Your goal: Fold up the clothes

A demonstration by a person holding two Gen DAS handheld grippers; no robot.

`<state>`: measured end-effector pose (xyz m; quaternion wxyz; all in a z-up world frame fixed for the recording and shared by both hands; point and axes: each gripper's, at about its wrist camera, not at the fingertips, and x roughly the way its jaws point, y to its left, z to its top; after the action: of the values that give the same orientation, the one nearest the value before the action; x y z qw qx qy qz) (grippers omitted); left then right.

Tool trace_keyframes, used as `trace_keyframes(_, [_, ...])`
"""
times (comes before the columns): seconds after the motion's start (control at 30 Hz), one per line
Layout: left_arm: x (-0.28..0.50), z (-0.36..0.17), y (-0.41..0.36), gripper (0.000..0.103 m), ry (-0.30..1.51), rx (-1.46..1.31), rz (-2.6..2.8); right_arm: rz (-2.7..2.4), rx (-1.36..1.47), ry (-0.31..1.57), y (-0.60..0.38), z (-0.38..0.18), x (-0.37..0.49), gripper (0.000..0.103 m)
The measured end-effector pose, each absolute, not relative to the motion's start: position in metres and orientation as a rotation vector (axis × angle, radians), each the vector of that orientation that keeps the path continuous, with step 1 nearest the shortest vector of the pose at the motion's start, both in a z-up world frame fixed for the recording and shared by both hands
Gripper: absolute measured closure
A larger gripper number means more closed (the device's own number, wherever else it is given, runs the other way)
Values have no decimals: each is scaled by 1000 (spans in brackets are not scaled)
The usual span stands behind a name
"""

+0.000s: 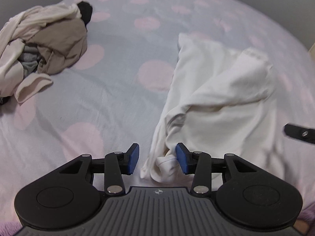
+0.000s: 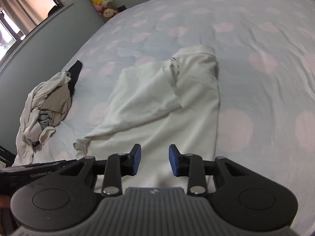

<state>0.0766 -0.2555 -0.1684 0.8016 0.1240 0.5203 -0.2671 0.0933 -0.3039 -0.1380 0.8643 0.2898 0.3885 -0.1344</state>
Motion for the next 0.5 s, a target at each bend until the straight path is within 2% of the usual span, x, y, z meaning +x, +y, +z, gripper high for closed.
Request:
trace_keyframes(0.1, [79, -181, -257, 62, 1134, 332, -541, -269, 565, 812, -306, -141, 99, 69])
trace_keyframes(0.13, [79, -185, -257, 61, 1136, 342, -542, -258, 545, 808, -305, -141, 103, 73])
trace_keyframes(0.23, [81, -189, -261, 58, 1143, 369, -541, -226, 454, 795, -300, -140, 119, 76])
trace_keyframes(0.5, [89, -195, -273, 55, 1184, 445, -556, -158, 268, 845, -289, -167, 159, 76])
